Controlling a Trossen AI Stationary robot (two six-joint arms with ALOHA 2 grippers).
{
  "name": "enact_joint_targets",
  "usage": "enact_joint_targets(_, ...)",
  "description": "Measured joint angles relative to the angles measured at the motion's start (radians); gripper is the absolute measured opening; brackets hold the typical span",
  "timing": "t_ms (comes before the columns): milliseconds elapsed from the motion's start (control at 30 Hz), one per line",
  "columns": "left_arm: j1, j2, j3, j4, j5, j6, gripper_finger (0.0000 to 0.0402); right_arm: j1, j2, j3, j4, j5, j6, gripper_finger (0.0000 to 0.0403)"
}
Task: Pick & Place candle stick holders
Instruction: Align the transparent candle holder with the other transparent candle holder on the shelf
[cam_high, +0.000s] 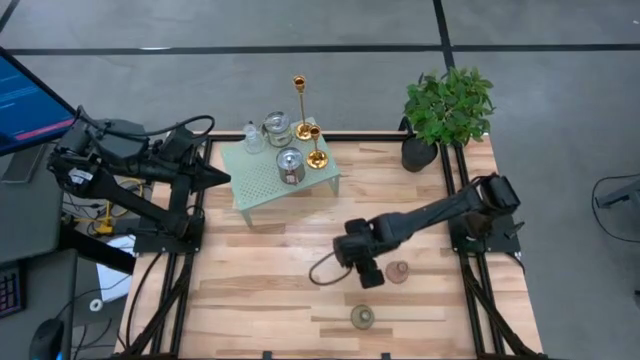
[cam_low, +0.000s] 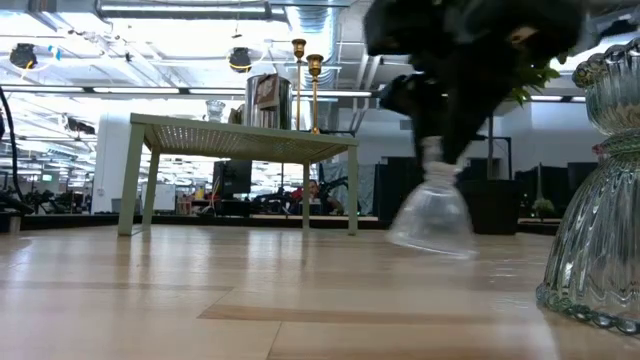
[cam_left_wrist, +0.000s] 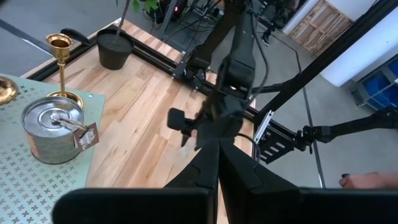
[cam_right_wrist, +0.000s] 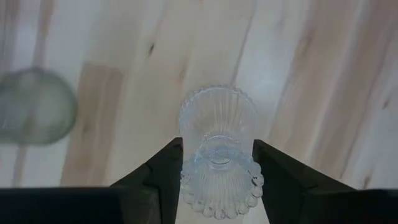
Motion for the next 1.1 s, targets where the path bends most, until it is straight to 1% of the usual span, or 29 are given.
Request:
enact_joint_targets(133, 0.0, 0.003, 0.0, 0.004, 0.0, 0.0, 0.0007, -0.046, 0.01, 0.012, 0.068, -0.003, -0.037, 0.0158)
enact_joint_targets(300, 0.0, 0.01, 0.0, 0.006, 0.0, 0.0, 0.0007, -0.088, 0.027, 0.086, 0.095, -0.004, -0.072, 0.0158)
enact_joint_targets(367, 0.0, 0.018, 0.0, 0.007, 0.0, 0.0, 0.0007, -0.099, 0.042, 0.119, 0.068, -0.011, -0.086, 0.0158)
enact_joint_targets(433, 0.0, 0.019, 0.0, 0.009, 0.0, 0.0, 0.0007, -0.105, 0.082, 0.177, 0.077, -0.028, -0.106, 0.0158)
enact_joint_targets(533, 0.0, 0.029, 0.0, 0.011, 0.0, 0.0, 0.0007, -0.104, 0.162, 0.285, 0.004, -0.033, -0.14, 0.0158)
enact_joint_targets(633, 0.0, 0.037, 0.0, 0.013, 0.0, 0.0, 0.0007, -0.104, 0.253, 0.434, -0.029, -0.035, -0.177, 0.0158)
enact_joint_targets(767, 0.0, 0.043, 0.0, 0.014, 0.0, 0.0, 0.0007, -0.106, 0.369, 0.639, -0.127, -0.036, -0.223, 0.0158)
enact_joint_targets(867, 0.0, 0.043, 0.0, 0.014, 0.0, 0.0, 0.0007, -0.113, 0.455, 0.764, -0.215, -0.038, -0.243, 0.0158)
enact_joint_targets(967, 0.0, 0.043, 0.0, 0.015, 0.0, 0.0, 0.0007, -0.116, 0.52, 0.857, -0.264, -0.04, -0.245, 0.0159)
enact_joint_targets(1100, 0.0, 0.043, 0.0, 0.02, 0.0, 0.0, 0.0007, -0.121, 0.59, 0.935, -0.286, -0.044, -0.245, 0.0161)
